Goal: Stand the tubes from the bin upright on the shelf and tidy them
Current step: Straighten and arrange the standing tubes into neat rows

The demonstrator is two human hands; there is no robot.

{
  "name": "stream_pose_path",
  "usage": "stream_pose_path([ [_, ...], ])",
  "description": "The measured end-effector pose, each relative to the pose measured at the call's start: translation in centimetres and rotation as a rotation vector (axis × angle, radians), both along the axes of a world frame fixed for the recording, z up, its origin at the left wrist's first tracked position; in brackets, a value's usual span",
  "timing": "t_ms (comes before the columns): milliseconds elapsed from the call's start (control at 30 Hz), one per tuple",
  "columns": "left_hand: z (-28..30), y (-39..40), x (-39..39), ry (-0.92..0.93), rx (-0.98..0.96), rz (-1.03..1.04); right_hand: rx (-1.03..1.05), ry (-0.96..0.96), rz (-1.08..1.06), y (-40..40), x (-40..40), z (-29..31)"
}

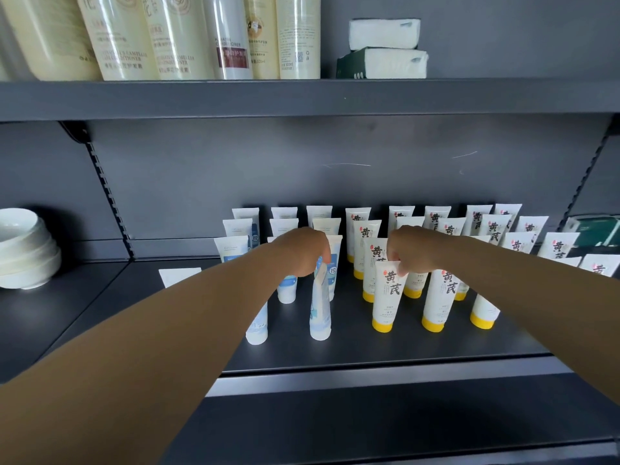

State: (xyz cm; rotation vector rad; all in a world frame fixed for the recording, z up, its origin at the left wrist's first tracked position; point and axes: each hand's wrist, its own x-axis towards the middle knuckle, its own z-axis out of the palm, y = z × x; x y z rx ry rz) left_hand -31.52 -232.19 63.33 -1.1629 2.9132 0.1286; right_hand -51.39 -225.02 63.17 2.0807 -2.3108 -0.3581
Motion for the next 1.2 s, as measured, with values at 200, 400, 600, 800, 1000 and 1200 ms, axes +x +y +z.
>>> stream_pose_path([
  [200,-0.7,-0.5,-0.5,0.015,-0.084,-0.040,-0.001,-0.009,0.002,0.0,0.0,0.1],
  [400,-0.8,-1.1,-0.7,0.051,-0.033,-0.028,0.003,0.000,-0.003,0.1,-0.3,0.0],
  [600,-0.7,-1.3,-0.8,0.093,0.038,0.022,-0.018,-0.038,-0.041,0.3,-0.9,0.2],
  [800,-0.9,-1.5,-1.1,0.109,0.042,0.051,-0.010,-0.039,-0.037,-0.1,-0.7,0.2],
  [1000,-1.0,-1.2,-1.1,0.135,0.067,0.067,-0.009,-0.022,-0.012,0.0,-0.1,0.4],
  [1200,-0.9,-1.1,-1.2,0.155,0.094,0.068,0.014,-0.015,-0.019,0.0,-0.2,0.5],
])
